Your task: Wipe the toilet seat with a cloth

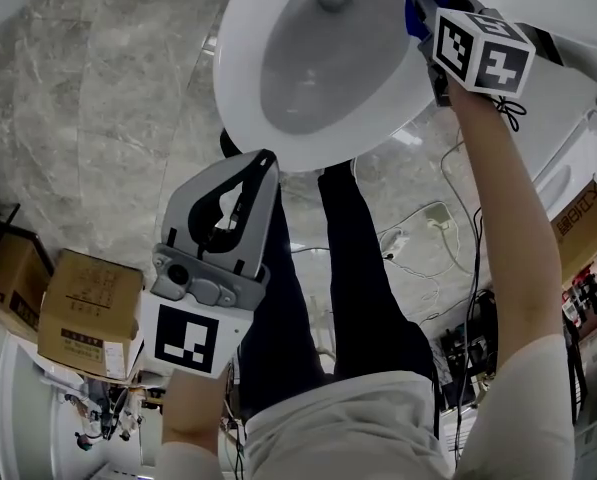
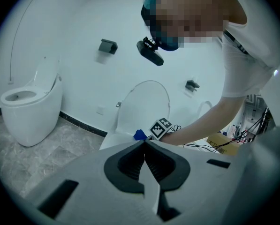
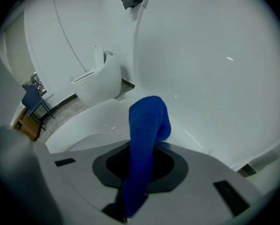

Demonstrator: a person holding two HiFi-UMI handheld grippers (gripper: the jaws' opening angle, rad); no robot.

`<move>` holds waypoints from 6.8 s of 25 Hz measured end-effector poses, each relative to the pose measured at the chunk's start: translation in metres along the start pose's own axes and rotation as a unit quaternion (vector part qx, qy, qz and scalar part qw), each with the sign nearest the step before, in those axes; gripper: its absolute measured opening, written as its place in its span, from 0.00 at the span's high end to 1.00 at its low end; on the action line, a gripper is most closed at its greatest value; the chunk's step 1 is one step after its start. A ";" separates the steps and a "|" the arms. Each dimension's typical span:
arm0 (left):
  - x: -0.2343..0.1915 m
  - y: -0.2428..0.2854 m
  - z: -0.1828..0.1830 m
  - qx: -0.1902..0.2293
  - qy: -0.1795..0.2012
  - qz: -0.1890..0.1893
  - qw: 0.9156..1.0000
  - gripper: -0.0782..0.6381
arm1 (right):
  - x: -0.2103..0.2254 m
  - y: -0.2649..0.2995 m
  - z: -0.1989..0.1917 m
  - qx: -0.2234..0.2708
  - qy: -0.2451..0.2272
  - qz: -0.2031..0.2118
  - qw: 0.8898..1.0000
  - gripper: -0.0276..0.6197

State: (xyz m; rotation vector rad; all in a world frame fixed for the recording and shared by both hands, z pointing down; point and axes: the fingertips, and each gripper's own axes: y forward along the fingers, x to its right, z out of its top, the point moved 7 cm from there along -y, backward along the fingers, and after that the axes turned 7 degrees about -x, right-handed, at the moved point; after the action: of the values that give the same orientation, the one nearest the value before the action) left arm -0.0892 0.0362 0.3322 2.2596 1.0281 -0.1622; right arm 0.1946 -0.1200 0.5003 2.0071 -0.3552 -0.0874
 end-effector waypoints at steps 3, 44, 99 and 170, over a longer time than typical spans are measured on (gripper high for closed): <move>0.000 0.002 -0.001 0.000 -0.003 0.002 1.000 0.88 | 0.004 0.005 0.000 -0.008 0.009 0.000 1.000 0.87; -0.019 -0.030 -0.018 0.016 -0.010 0.017 1.000 0.88 | -0.045 0.043 0.024 -0.019 0.033 0.051 0.998 0.87; -0.043 -0.086 -0.048 0.043 -0.031 0.051 0.997 0.88 | -0.118 0.060 0.032 -0.107 -0.128 0.045 0.985 0.87; -0.030 -0.108 -0.102 0.041 -0.072 0.082 0.993 0.88 | -0.220 0.040 -0.015 -0.122 -0.406 0.079 0.902 0.87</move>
State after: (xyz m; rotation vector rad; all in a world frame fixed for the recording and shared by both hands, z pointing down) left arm -0.2012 0.1307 0.3686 2.3566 0.7708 -0.2985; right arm -0.0201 -0.0606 0.5221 1.5987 -0.9789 -0.8407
